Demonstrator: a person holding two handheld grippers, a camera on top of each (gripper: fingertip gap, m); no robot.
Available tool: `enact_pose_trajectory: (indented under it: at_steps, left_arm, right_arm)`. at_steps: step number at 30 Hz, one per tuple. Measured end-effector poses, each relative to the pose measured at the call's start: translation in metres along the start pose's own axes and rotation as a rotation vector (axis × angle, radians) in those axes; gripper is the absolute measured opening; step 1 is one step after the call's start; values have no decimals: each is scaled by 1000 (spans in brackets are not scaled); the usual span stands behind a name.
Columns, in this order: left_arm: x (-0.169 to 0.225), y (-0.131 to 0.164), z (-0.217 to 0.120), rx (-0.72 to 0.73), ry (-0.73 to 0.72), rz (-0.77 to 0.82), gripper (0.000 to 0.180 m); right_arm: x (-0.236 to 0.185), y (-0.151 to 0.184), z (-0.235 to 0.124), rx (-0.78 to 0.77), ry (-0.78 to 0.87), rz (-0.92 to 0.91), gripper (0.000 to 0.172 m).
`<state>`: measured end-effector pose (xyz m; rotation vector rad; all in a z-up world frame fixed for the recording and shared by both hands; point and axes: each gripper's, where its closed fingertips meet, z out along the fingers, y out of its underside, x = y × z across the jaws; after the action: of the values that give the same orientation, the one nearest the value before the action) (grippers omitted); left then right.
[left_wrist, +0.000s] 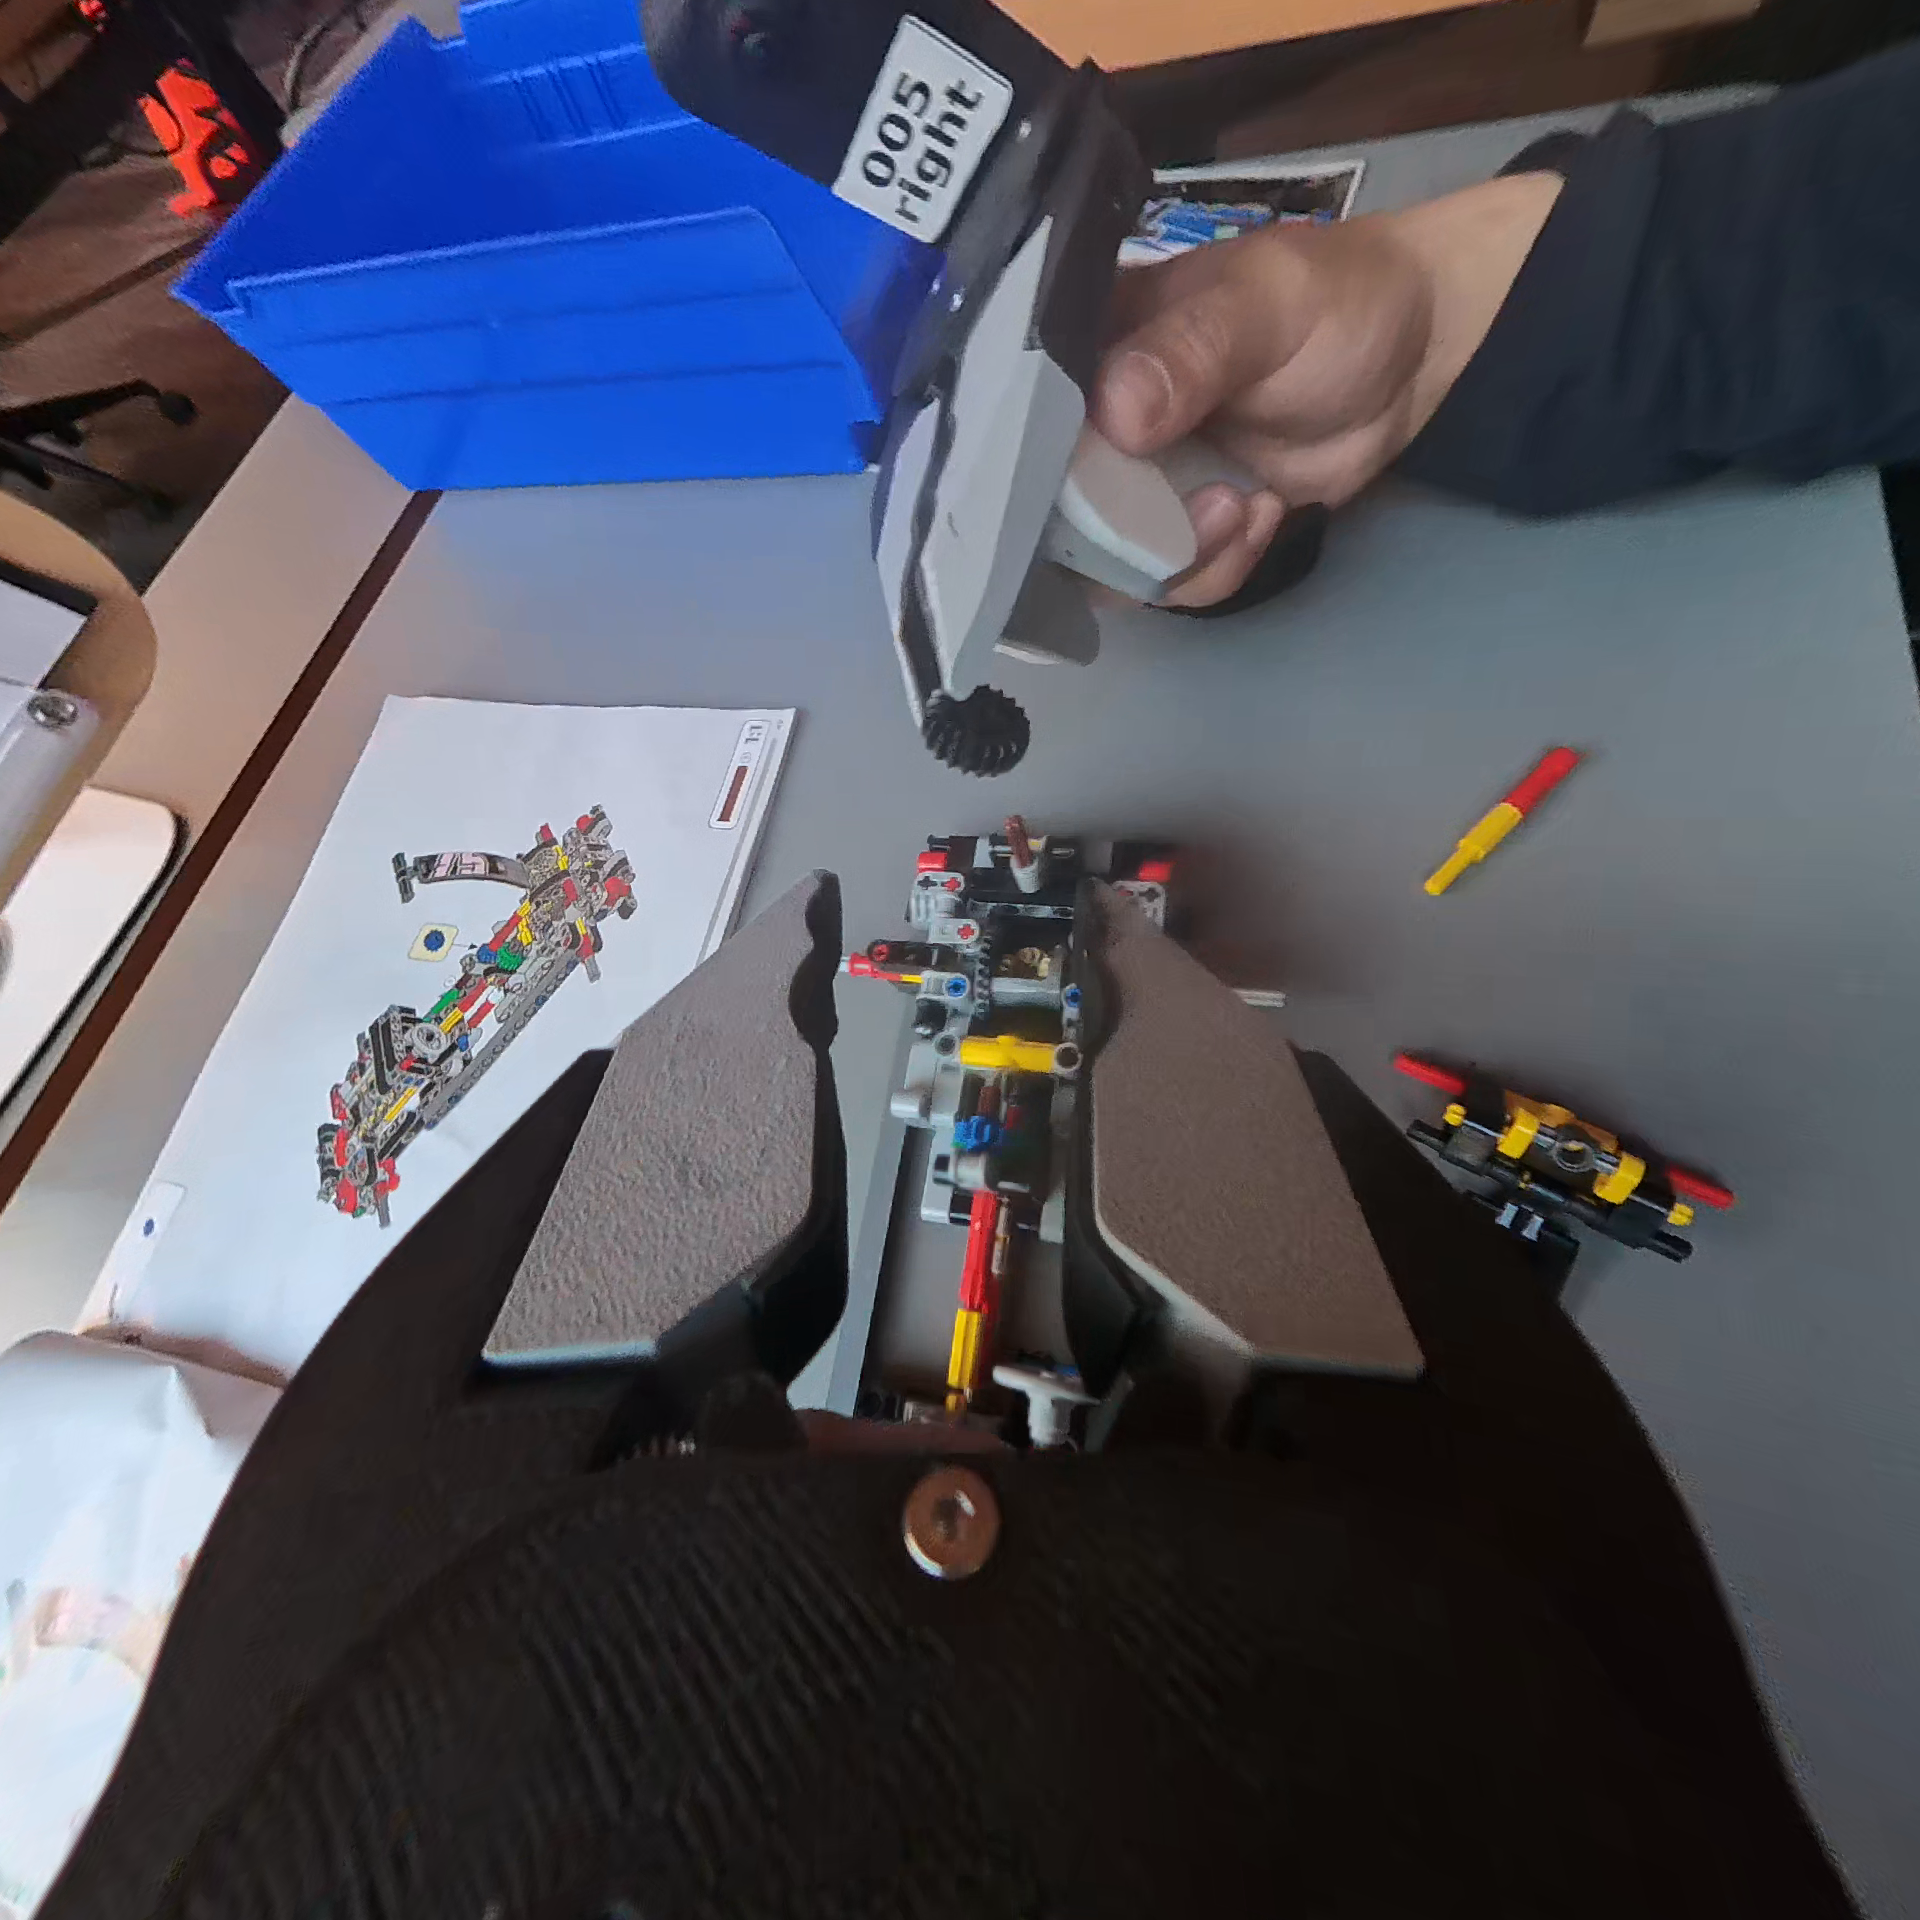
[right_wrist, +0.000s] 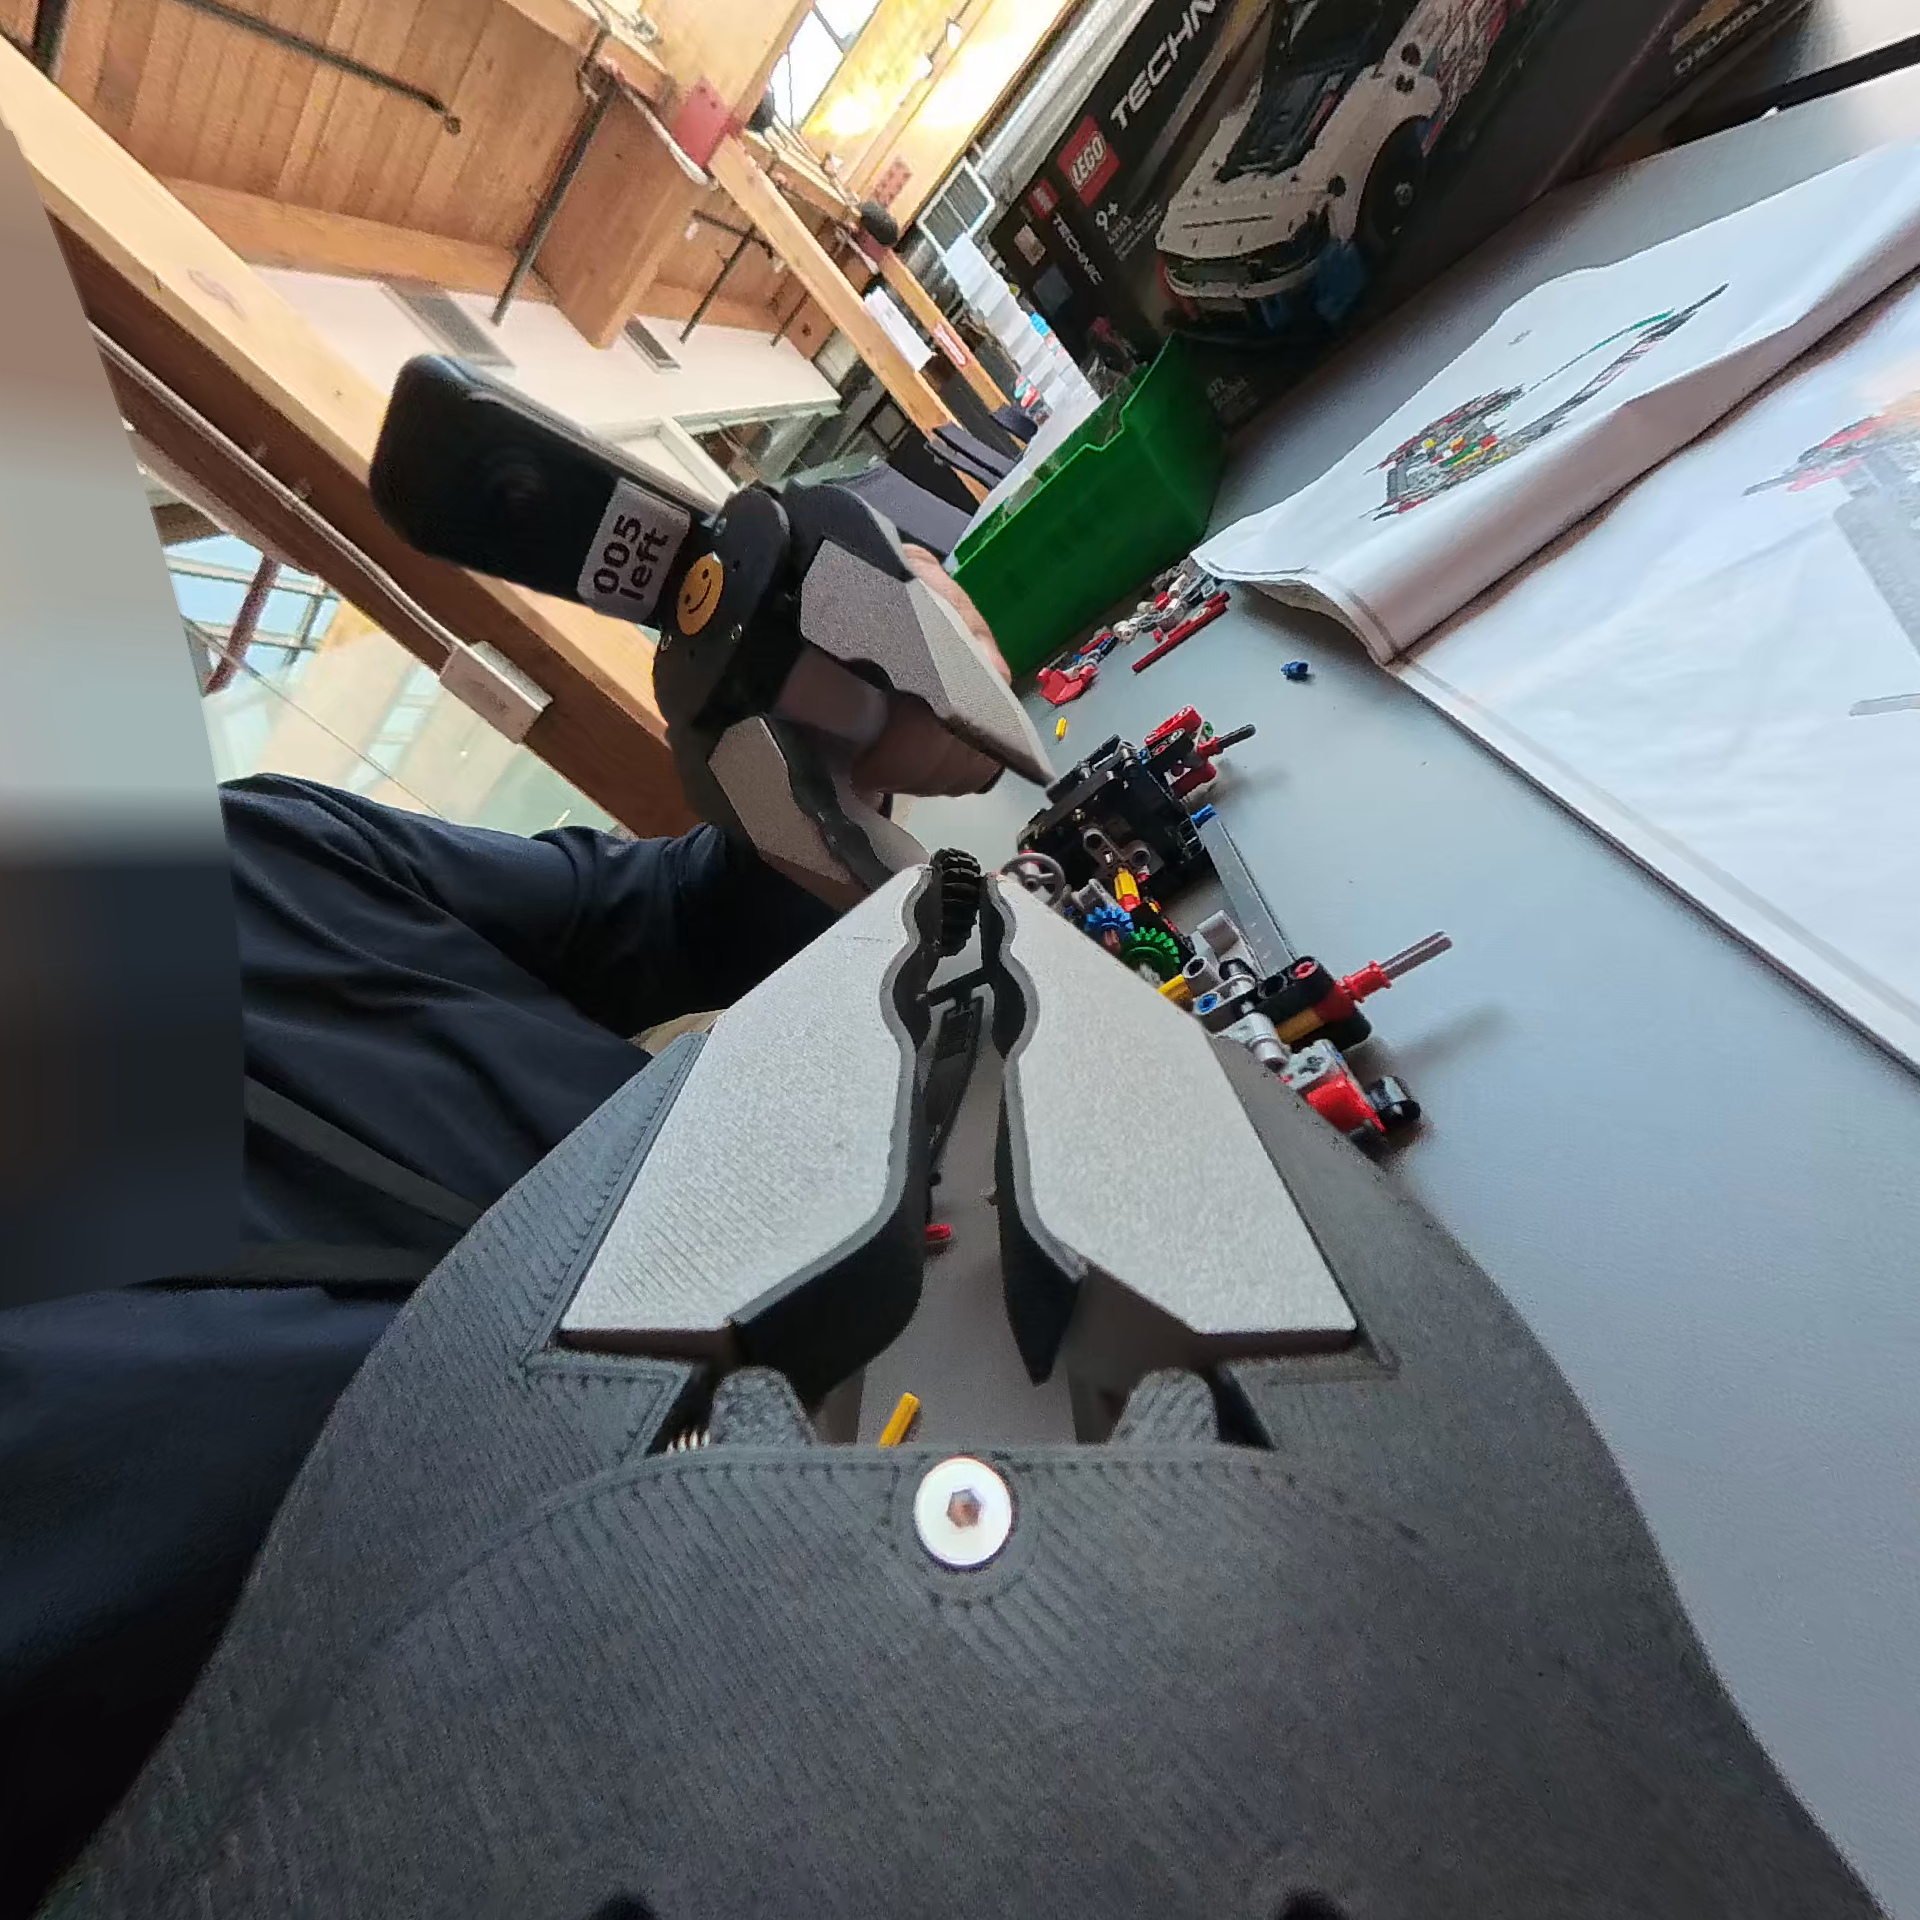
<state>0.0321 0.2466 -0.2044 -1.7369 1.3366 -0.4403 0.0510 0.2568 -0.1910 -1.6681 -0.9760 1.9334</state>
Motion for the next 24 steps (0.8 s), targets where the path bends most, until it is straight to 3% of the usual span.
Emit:
enact_pose_trajectory:
  at_steps: [6, 11, 17, 19, 23, 24]
  left_arm:
    - [4, 0, 9, -11, 6, 75, 43]
    - [3, 14, -14, -68, 19, -12, 41]
    - [74, 57, -64, -307, 177, 85, 41]
    - [100, 76, -65, -381, 256, 118, 41]
    - [107, 113, -47, -529, 260, 175, 45]
    - [110, 110, -43, -503, 298, 146, 38]
  right_arm:
    - [-2, 3, 4, -26, 11, -18, 5]
    - [13, -1, -11, -18, 96, -14, 4]
    - [20, 3, -24, -56, 121, 57, 4]
    - [24, 15, -24, -127, 148, 73, 4]
    - [28, 25, -24, -194, 177, 66, 4]
    - [28, 26, -24, -193, 170, 69, 4]
